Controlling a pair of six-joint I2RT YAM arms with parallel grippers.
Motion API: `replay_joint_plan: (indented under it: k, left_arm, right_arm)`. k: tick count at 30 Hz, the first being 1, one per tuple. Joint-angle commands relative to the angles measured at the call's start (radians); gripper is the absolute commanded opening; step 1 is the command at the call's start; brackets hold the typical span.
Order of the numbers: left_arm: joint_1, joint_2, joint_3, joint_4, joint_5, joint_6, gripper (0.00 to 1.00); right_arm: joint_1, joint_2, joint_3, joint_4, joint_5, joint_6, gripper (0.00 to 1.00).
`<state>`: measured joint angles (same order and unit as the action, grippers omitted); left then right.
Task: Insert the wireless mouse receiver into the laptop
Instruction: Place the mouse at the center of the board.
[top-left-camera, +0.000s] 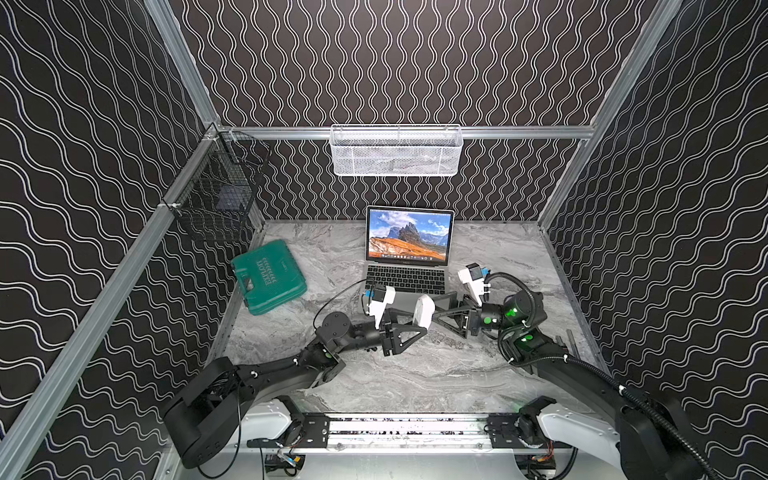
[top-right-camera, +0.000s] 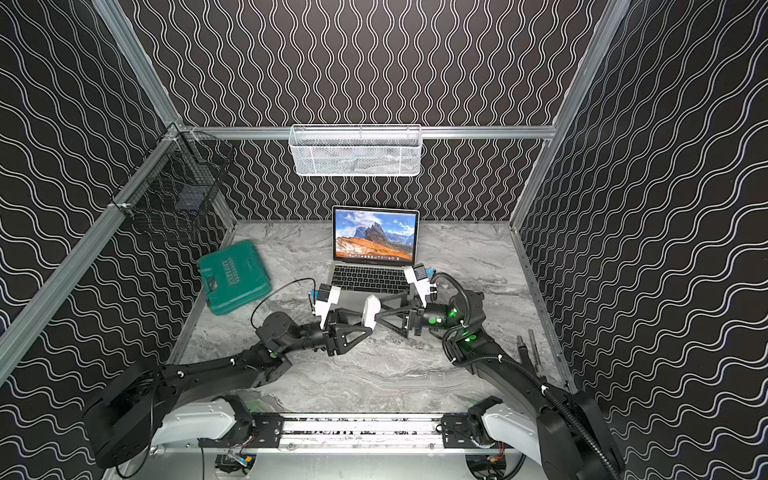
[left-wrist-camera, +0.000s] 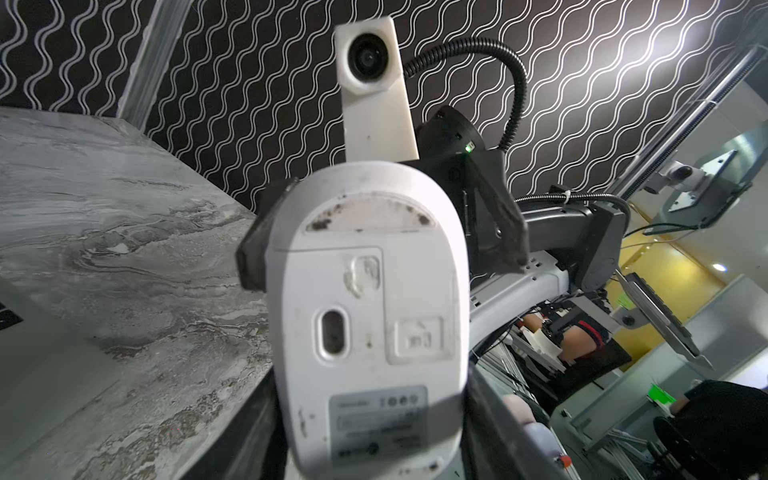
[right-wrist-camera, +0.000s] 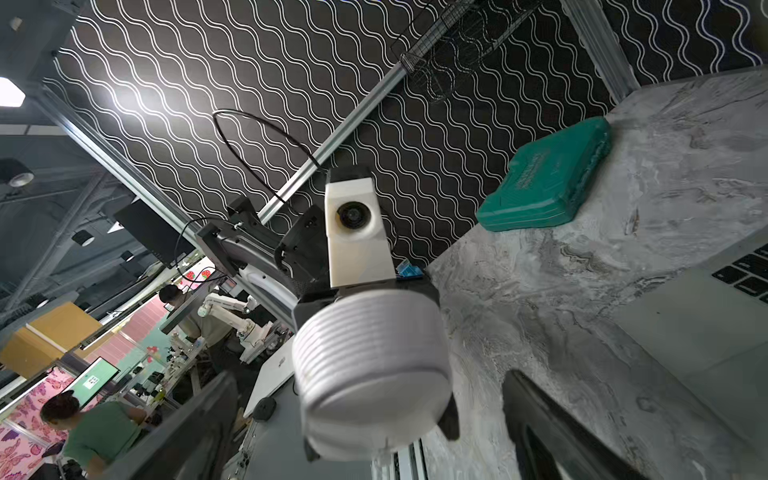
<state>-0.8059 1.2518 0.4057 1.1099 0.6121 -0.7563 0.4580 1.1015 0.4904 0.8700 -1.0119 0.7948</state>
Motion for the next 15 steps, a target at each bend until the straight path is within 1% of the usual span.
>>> replay_joint_plan:
  k: [1, 4, 8, 10, 12, 15]
  left_arm:
    - [0.0, 0.014, 0.017, 0.074, 0.059, -0.03, 0.06]
    - [-0.001, 0.035, 0.024, 0.102, 0.085, -0.053, 0.05]
    - [0.001, 0.053, 0.021, 0.122, 0.09, -0.068, 0.05]
    - [0.0, 0.054, 0.02, 0.113, 0.088, -0.064, 0.05]
    - [0.002, 0.053, 0.017, 0.112, 0.082, -0.058, 0.05]
    - [0.001, 0.056, 0.019, 0.088, 0.084, -0.044, 0.05]
  right_arm:
    - [0.002, 0.024, 0.022, -0.025, -0.037, -0.03, 0.99]
    - [0.004, 0.063, 0.034, 0.054, -0.073, 0.015, 0.99]
    - [0.004, 0.113, 0.033, 0.218, -0.13, 0.129, 0.88]
    - [0.011, 0.137, 0.037, 0.26, -0.158, 0.167, 0.73]
    - [0.017, 0.15, 0.036, 0.263, -0.172, 0.178, 0.64]
    - [0.018, 0.154, 0.03, 0.228, -0.176, 0.156, 0.49]
